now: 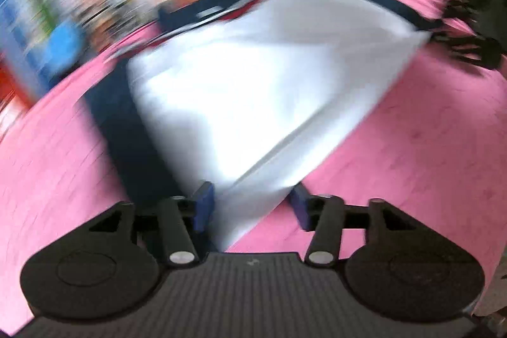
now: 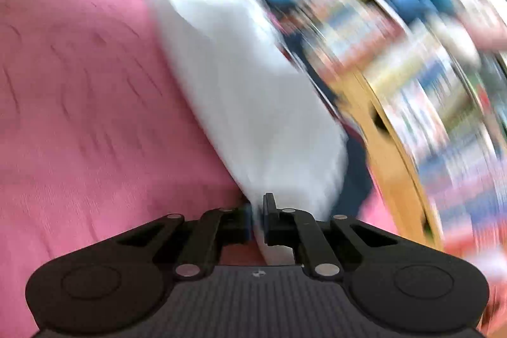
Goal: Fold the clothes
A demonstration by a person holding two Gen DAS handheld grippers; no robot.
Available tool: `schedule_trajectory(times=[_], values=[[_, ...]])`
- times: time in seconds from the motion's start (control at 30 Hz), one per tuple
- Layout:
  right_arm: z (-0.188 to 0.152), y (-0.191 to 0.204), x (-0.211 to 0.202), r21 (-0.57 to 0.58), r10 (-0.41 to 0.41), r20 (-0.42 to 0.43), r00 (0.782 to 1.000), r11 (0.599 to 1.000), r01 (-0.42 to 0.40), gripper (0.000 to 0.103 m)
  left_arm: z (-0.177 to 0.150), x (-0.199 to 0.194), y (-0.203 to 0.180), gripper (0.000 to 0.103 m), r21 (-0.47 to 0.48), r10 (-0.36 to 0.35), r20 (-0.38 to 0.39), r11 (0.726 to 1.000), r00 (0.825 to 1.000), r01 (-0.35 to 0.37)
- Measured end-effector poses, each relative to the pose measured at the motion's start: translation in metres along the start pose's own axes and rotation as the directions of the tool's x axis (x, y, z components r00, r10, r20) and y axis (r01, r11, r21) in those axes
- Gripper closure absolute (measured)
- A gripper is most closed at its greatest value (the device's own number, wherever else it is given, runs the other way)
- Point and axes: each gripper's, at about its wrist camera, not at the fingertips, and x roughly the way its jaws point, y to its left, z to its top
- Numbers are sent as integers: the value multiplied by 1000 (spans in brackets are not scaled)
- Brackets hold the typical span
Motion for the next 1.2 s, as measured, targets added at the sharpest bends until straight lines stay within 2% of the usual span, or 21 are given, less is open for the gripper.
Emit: schedule_trajectory(times=[0.07,0.13,0.23,0.27,0.3,0.33,0.37,0.5,0.57,0.6,0.73,0.8,0.87,0.9,0.93,0.97,1.03,1.07,1.13,1.17,1.2], values=[[-18,-10,-7,55,-19,-34,999,998,21,94,-20,-14,15,41,-50,57,-8,997,998,-57],[-24,-7,-12,41,-56,-57,997,997,59,93,-34,-26,18,40,-72,124,-18,990,992,-125],[-23,2,-17,13,-118,-78,990,993,119,86,-37,-39,-10,42,51,196,3,979,981,-196],[-14,13,-21,-27,-109,-30,994,994,108,82,-34,-41,-27,42,119,197,24,973,980,-198],[-4,23,-25,-69,-97,17,995,993,98,66,-30,-43,-43,40,185,187,54,963,981,-194],[5,34,-29,-111,-83,64,994,990,90,47,-26,-46,-60,31,245,172,86,951,981,-189],[14,45,-33,-152,-67,110,992,985,84,43,-21,-47,-77,23,297,151,119,938,981,-180],[63,78,-24,-254,-2,236,972,965,64,45,4,-37,-124,20,432,59,191,891,980,-138],[82,80,-9,-253,9,238,971,966,53,62,15,-26,-140,20,476,55,213,866,975,-152],[90,77,3,-253,17,212,977,967,38,81,20,-19,-147,20,500,65,230,848,971,-175],[99,62,2,-200,44,230,972,980,3,90,26,9,-166,21,594,116,303,753,946,-283],[100,44,-12,-134,59,260,964,991,-25,90,28,22,-176,27,636,129,338,699,932,-327],[99,34,-17,-136,61,274,960,990,-24,90,34,33,-180,51,662,134,353,664,926,-349],[99,29,-20,-138,62,281,958,990,-23,89,37,39,-179,57,665,140,350,659,926,-351],[97,33,-22,-178,54,281,958,984,-3,83,40,40,-177,69,663,136,339,668,931,-339],[94,39,-21,-236,46,278,959,972,22,78,43,41,-174,69,660,130,329,677,935,-326],[86,57,-24,-322,20,269,963,944,70,51,47,39,-168,71,653,114,315,695,942,-303],[85,63,-22,-347,13,267,964,934,84,48,46,37,-167,71,655,112,314,694,943,-300],[87,72,-10,-384,-4,266,964,917,110,49,46,35,-166,71,660,109,309,691,945,-295],[90,74,-4,-388,13,253,967,918,89,51,45,35,-166,75,662,113,299,691,948,-291],[93,77,2,-391,30,241,970,918,69,67,44,37,-167,76,663,122,287,690,950,-289]])
